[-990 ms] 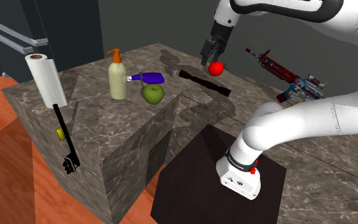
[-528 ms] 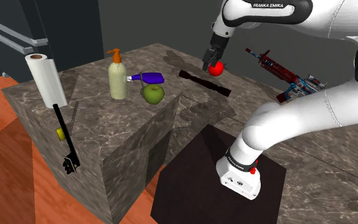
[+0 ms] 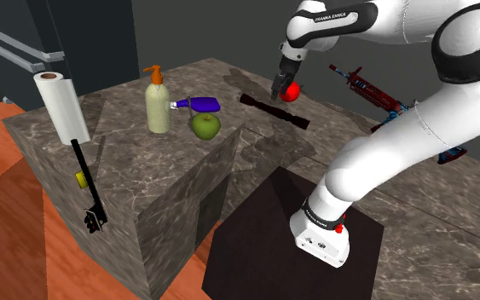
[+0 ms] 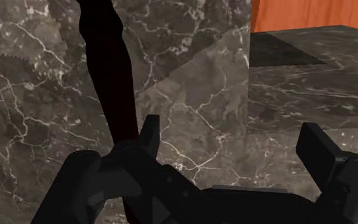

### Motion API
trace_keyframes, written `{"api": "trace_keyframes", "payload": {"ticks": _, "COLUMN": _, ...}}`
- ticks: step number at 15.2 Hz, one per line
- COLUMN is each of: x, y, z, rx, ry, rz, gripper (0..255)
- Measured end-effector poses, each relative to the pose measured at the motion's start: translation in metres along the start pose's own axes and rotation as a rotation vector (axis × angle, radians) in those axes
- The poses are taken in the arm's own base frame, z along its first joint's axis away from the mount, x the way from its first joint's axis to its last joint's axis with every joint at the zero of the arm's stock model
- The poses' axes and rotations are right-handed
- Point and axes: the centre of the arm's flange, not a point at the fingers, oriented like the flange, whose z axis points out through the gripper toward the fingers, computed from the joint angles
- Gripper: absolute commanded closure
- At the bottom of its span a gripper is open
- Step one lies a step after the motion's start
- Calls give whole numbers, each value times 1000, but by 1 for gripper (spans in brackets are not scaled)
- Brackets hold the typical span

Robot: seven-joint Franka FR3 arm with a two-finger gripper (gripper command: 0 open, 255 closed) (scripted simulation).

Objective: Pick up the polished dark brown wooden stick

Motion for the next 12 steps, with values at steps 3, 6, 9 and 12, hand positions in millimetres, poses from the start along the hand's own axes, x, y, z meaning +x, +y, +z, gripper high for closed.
{"api": "trace_keyframes", "payload": {"ticks": 3, "x": 11, "y": 33, "z": 23, "rx": 7, "ry": -7, "rz": -24, "gripper": 0}}
{"api": "trace_keyframes", "payload": {"ticks": 6, "x": 23, "y": 65, "z": 45, "rx": 14, "ry": -14, "rz": -47, "gripper": 0}}
{"api": "trace_keyframes", "payload": {"ticks": 9, "x": 39, "y": 97, "z": 71, "rx": 18, "ry": -22, "rz": -71, "gripper": 0}}
{"api": "trace_keyframes", "payload": {"ticks": 12, "x": 42, "y": 106, "z": 85, "rx": 21, "ry": -24, "rz": -81, "gripper": 0}}
